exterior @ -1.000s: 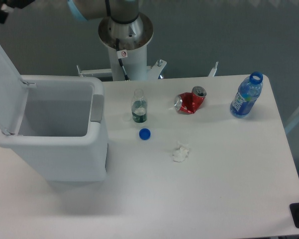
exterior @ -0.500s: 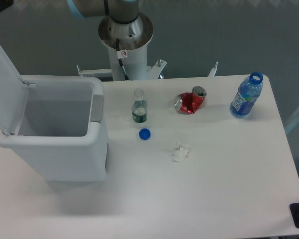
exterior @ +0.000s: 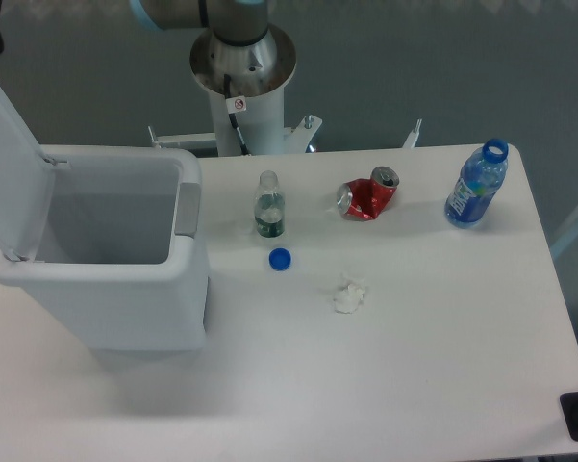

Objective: Close the trash can
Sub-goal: 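Move the gripper over behind the raised trash can lid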

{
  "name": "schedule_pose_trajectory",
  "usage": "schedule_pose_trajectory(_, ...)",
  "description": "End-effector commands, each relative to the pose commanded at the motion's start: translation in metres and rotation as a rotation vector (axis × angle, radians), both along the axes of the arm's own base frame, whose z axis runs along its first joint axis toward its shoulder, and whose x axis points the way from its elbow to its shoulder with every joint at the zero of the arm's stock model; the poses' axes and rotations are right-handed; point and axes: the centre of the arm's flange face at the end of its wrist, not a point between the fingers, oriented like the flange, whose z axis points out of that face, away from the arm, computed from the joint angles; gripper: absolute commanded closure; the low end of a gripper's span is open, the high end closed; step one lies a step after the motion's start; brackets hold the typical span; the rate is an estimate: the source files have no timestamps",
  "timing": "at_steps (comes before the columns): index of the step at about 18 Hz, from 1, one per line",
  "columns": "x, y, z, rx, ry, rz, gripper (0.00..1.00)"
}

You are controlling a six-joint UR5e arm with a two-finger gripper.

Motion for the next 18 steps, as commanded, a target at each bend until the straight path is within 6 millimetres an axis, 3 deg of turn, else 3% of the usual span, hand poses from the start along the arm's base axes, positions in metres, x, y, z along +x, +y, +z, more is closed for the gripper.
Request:
schedule_pose_trajectory(8, -0.001, -0.007, 0.011, -0.013, 0.021, 0.070, 0.96)
schedule_pose_trajectory(18, -0.007, -0.009, 0.006, -0.043, 0.035, 0.119, 0.96)
